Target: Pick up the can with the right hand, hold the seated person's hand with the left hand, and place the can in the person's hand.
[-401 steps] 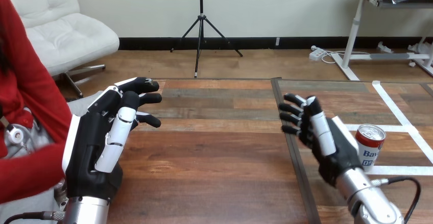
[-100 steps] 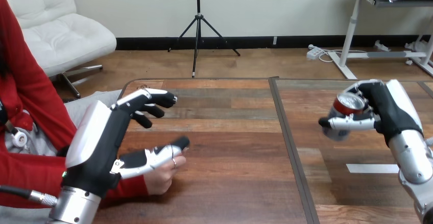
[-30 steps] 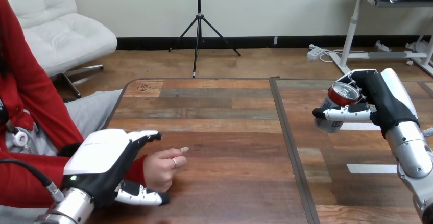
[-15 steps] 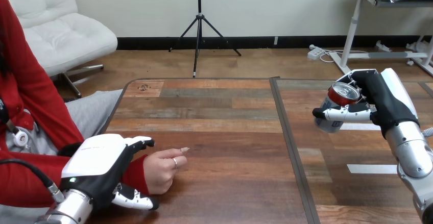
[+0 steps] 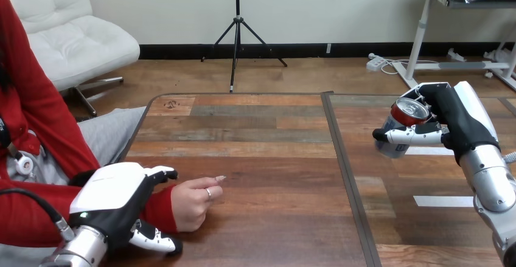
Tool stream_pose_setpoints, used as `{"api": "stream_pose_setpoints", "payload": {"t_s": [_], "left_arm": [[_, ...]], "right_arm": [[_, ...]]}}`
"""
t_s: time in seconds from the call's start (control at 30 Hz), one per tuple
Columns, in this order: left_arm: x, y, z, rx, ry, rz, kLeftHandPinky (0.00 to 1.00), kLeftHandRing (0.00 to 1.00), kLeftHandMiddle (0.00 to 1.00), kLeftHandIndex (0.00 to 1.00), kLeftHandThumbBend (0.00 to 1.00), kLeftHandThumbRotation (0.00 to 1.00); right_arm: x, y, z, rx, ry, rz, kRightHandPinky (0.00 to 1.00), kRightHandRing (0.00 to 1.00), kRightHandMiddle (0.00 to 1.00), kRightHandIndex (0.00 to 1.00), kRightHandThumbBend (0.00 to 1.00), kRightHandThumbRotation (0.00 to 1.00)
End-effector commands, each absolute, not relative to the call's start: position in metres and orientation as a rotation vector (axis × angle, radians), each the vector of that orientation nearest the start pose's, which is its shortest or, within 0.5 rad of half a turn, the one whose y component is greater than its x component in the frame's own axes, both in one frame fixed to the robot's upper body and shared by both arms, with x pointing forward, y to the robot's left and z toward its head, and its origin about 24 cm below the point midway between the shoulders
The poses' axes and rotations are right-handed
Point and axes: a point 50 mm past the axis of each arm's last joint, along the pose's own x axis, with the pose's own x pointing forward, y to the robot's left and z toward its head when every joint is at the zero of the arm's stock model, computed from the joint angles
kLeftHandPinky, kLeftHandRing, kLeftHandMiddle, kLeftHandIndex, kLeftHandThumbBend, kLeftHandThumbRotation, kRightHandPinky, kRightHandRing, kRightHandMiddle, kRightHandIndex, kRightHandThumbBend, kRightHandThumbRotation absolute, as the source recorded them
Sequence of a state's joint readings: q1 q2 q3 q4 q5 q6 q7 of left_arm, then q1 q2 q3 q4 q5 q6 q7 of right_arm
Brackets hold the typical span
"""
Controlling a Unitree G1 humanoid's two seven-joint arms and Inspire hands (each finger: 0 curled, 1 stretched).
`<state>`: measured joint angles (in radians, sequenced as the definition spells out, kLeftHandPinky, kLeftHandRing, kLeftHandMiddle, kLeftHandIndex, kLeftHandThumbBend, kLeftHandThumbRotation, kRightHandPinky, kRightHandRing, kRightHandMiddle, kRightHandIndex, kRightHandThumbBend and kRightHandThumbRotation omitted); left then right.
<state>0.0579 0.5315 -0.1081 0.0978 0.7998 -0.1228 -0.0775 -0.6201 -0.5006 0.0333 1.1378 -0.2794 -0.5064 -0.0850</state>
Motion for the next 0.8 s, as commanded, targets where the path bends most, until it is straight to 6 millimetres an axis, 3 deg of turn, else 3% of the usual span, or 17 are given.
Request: {"api": "stream_pose_setpoints", "payload": {"t_s": [0.0, 0.77], "left_arm": [[0.2511, 0.2298, 0.0370, 1.369, 0.060, -0.271, 0.75, 0.80, 0.81, 0.80, 0.98, 0.16], [0.2541, 0.2360, 0.0344, 1.360, 0.134, -0.250, 0.69, 0.75, 0.77, 0.74, 0.95, 0.05]], "right_arm": [[0.3485, -0.2683, 0.0866, -0.708, -0.135, -0.071, 0.31, 0.35, 0.44, 0.46, 0.84, 0.00], [0.3487, -0.2683, 0.0864, -0.704, -0.133, -0.070, 0.34, 0.38, 0.45, 0.46, 0.84, 0.00]]}}
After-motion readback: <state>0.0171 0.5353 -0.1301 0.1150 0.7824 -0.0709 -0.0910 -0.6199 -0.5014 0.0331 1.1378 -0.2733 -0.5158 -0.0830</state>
